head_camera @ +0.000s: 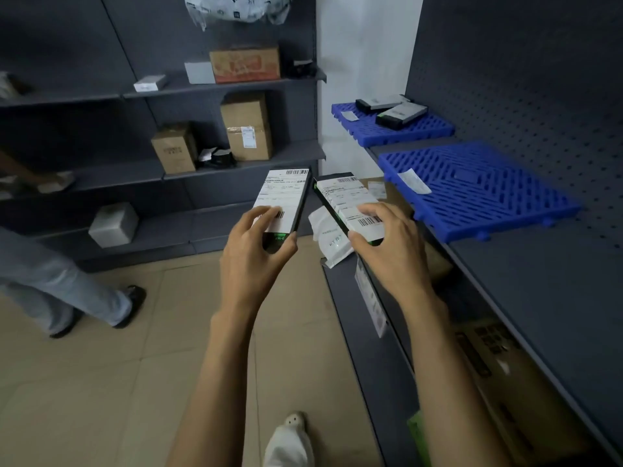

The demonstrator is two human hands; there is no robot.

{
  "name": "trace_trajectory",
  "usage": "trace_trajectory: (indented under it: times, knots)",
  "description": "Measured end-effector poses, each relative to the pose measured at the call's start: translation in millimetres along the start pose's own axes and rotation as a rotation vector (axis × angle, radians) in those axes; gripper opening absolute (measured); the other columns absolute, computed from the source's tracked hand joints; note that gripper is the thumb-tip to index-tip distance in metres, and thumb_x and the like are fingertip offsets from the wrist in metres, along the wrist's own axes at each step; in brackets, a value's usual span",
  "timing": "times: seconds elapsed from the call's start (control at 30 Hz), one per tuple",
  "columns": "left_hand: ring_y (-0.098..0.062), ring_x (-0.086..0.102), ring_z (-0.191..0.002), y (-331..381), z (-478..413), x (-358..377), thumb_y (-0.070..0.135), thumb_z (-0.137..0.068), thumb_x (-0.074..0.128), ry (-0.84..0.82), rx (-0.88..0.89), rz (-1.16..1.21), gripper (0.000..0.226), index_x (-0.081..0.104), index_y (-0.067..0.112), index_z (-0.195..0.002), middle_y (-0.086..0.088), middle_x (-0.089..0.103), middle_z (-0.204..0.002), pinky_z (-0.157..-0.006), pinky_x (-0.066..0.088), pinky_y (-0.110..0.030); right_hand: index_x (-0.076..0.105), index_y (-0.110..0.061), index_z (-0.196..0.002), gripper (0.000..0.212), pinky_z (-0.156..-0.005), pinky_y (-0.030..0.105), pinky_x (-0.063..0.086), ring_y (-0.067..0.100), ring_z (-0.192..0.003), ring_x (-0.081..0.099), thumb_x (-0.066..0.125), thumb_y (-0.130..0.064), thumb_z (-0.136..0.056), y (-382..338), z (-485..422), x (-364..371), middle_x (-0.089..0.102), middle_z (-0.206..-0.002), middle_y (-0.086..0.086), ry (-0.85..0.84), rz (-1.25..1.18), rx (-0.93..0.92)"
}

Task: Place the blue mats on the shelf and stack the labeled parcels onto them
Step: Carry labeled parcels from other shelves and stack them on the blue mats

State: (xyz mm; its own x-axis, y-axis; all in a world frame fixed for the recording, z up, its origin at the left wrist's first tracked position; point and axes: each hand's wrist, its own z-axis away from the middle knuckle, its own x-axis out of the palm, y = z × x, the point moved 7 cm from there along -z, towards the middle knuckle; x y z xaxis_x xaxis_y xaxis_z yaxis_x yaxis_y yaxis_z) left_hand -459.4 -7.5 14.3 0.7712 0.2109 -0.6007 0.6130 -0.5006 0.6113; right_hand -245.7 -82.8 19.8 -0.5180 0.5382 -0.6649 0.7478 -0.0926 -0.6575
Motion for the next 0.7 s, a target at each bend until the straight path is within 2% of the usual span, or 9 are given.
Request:
trace_trajectory:
  times: [0.1, 0.3, 0.43, 0.5, 0.7]
  knots:
    - [-0.009, 0.055, -0.119, -25, -79, 18, 0.044, -0.084, 0.067, -0.018, 0.036, 0.014, 0.047, 0.061, 0.029, -0.129, 0.016, 0.054, -0.133, -0.088, 0.052, -0.035, 0.059, -0.027, -0.127, 0.041, -0.092, 0.027, 0.041, 0.017, -0.117, 0.05, 0.067, -0.031, -0.086, -7, -72, 24, 0.055, -0.133, -0.008, 0.066, -0.003, 0.048]
    - [-0.006, 0.054, -0.119, -50, -201, 80, 0.051, -0.084, 0.064, -0.082, 0.098, 0.124, 0.051, 0.061, 0.029, -0.129, 0.016, 0.054, -0.133, -0.089, 0.054, -0.04, 0.059, -0.027, -0.127, 0.04, -0.097, 0.03, 0.04, 0.018, -0.121, 0.049, 0.066, -0.032, -0.088, 7, -171, 59, 0.055, -0.132, -0.008, 0.134, -0.052, 0.141]
    - [-0.009, 0.055, -0.12, -52, -255, 136, 0.052, -0.084, 0.063, -0.163, 0.164, 0.148, 0.053, 0.06, 0.028, -0.131, 0.015, 0.054, -0.133, -0.088, 0.054, -0.043, 0.058, -0.029, -0.126, 0.04, -0.1, 0.042, 0.043, 0.022, -0.12, 0.049, 0.066, -0.034, -0.088, 37, -221, 70, 0.053, -0.136, -0.007, 0.181, 0.017, 0.239]
    - [-0.011, 0.055, -0.12, -52, -287, 166, 0.051, -0.085, 0.064, -0.205, 0.19, 0.146, 0.053, 0.059, 0.026, -0.132, 0.014, 0.054, -0.133, -0.088, 0.055, -0.044, 0.058, -0.03, -0.127, 0.04, -0.1, 0.043, 0.042, 0.022, -0.121, 0.048, 0.065, -0.034, -0.088, 50, -252, 74, 0.052, -0.137, -0.007, 0.213, 0.052, 0.264]
    - [-0.011, 0.052, -0.122, -35, -387, 262, 0.055, -0.086, 0.061, -0.294, 0.299, 0.113, 0.056, 0.056, 0.028, -0.134, 0.015, 0.051, -0.136, -0.086, 0.051, -0.033, 0.057, -0.028, -0.129, 0.04, -0.101, 0.047, 0.043, 0.024, -0.125, 0.047, 0.064, -0.034, -0.09, 97, -355, 71, 0.051, -0.142, -0.006, 0.286, 0.171, 0.338]
